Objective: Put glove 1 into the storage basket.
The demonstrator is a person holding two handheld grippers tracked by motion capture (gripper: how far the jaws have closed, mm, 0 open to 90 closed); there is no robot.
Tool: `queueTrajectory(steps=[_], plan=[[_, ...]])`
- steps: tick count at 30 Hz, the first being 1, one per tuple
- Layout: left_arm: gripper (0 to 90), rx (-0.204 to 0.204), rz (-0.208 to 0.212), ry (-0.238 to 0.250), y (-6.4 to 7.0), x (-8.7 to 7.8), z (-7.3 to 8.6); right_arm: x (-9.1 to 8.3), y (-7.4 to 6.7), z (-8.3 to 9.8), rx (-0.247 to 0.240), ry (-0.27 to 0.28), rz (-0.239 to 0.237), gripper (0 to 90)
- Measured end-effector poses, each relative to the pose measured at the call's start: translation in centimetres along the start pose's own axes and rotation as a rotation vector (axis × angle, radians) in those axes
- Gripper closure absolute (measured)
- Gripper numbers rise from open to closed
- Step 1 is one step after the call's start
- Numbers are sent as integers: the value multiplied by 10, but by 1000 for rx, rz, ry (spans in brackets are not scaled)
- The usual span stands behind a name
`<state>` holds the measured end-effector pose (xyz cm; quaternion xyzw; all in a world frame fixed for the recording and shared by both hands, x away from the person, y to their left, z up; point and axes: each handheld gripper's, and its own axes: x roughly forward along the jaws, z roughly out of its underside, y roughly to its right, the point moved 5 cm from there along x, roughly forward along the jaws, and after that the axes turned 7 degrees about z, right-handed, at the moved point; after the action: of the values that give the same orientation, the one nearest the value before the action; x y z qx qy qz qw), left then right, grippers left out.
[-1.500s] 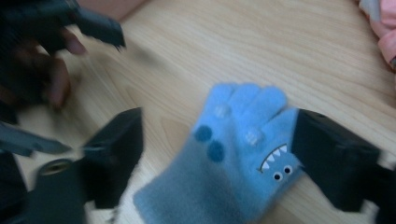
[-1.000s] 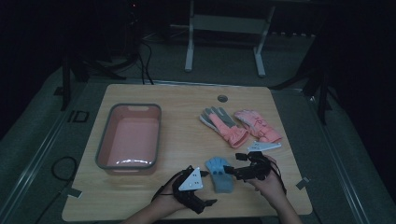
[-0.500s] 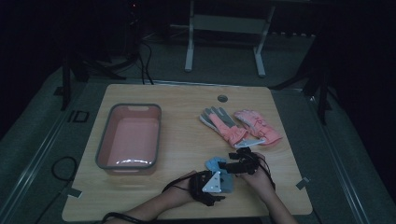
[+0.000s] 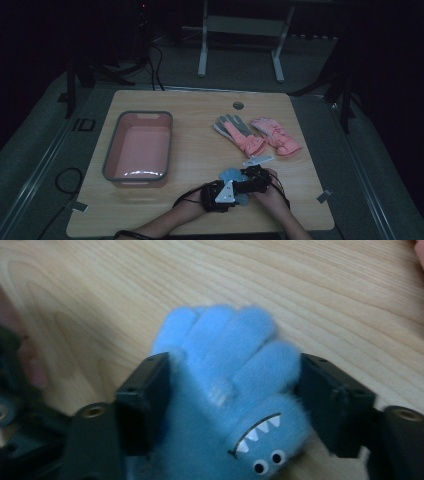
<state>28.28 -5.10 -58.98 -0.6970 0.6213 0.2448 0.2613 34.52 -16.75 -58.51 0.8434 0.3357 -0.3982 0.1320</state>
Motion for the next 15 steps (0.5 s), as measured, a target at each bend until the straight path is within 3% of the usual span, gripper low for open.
queueTrajectory(steps=[4, 8, 9, 13, 15], plan=[[738, -6, 4, -14, -1, 0, -1, -3, -3, 2, 1, -3, -30, 448], [750, -37, 21, -1, -3, -1, -1, -3, -8, 2, 0, -17, -95, 716], [754, -45, 26, -1, -3, -1, -1, -2, -10, 2, 2, -24, -113, 748], [771, -66, 37, -1, -4, -4, -3, -2, -9, 0, 40, -24, -136, 792], [775, -62, 36, -11, -4, -8, -6, -5, -10, -3, 27, -23, -137, 797]])
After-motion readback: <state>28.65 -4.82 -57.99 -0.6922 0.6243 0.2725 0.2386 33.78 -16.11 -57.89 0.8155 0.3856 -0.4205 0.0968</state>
